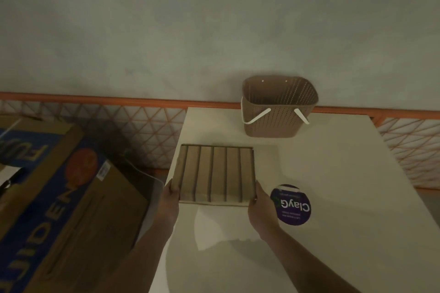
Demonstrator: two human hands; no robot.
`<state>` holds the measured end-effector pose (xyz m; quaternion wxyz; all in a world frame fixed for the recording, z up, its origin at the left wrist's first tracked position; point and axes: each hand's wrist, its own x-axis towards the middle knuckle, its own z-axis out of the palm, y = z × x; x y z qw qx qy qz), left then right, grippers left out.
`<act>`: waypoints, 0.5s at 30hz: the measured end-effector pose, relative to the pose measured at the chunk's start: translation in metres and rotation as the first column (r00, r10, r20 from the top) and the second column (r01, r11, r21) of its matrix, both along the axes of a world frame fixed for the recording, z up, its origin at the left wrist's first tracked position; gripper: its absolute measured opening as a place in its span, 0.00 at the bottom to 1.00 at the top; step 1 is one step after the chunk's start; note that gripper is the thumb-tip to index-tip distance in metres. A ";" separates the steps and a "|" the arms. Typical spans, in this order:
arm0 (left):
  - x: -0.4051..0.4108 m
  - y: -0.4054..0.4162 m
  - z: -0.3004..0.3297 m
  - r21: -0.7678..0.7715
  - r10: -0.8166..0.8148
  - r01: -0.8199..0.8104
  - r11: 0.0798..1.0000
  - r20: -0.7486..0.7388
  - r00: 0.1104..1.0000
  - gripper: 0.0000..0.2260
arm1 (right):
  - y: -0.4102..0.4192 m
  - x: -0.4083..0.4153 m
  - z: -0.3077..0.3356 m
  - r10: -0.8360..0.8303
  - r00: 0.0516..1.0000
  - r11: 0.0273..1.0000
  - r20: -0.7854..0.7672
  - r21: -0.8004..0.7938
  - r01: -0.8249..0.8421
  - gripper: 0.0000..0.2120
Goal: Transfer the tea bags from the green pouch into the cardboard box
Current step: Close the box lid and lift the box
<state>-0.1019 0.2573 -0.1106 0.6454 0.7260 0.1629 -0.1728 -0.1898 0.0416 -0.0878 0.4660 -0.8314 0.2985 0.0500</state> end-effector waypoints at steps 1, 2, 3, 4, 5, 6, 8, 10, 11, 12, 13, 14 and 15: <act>0.007 0.003 -0.001 -0.026 0.002 -0.002 1.000 -0.015 1.000 0.10 | 0.003 0.005 -0.001 -0.007 1.000 1.000 -0.007 0.002 0.007 0.27; 0.014 0.005 -0.001 -0.058 0.002 -0.003 0.998 -0.017 1.000 0.10 | 0.005 0.011 -0.001 -0.008 1.000 1.000 -0.009 0.011 0.009 0.28; 0.019 0.007 0.000 -0.088 -0.001 0.001 0.996 0.005 1.000 0.11 | 0.007 0.018 -0.001 -0.010 1.000 1.000 -0.014 0.023 0.010 0.28; 0.023 0.007 0.004 -0.110 -0.008 0.012 0.994 0.033 0.999 0.12 | 0.008 0.025 -0.001 -0.003 1.000 1.000 -0.012 0.031 0.003 0.27; 0.028 0.009 0.006 -0.116 -0.029 0.035 0.993 0.057 0.998 0.13 | 0.009 0.032 0.000 0.004 1.000 0.999 -0.009 0.042 -0.004 0.26; 0.032 0.008 0.009 -0.116 -0.034 0.041 0.992 0.060 0.998 0.15 | 0.011 0.038 0.001 0.012 1.000 0.998 0.003 0.058 -0.012 0.25; 0.044 0.010 0.007 -0.069 -0.028 0.033 0.997 0.072 0.997 0.18 | 0.015 0.050 0.002 0.015 0.999 0.994 0.038 0.107 -0.019 0.22; 0.056 0.014 0.005 -0.051 -0.005 0.009 0.999 0.071 0.997 0.20 | 0.020 0.060 0.002 -0.015 0.998 0.988 0.055 0.156 0.006 0.22; 0.060 0.016 0.003 -0.037 -0.005 0.008 0.999 0.079 0.997 0.20 | 0.022 0.065 0.000 -0.032 0.998 0.987 0.051 0.157 0.023 0.23; 0.064 0.017 0.002 -0.029 -0.007 0.009 1.000 0.088 0.996 0.20 | 0.024 0.069 -0.003 -0.040 0.998 0.988 0.045 0.150 0.033 0.23; 0.066 0.019 0.000 -0.026 -0.009 0.012 1.000 0.105 0.994 0.20 | 0.026 0.072 -0.007 -0.049 0.998 0.988 0.041 0.147 0.043 0.20; 0.069 0.020 -0.001 -0.023 -0.007 0.010 1.000 0.116 0.993 0.20 | 0.027 0.075 -0.009 -0.058 0.998 0.988 0.034 0.146 0.052 0.19; 0.071 0.020 -0.003 -0.020 -0.007 0.009 1.000 0.131 0.991 0.20 | 0.028 0.077 -0.012 -0.067 0.998 0.987 0.020 0.145 0.064 0.17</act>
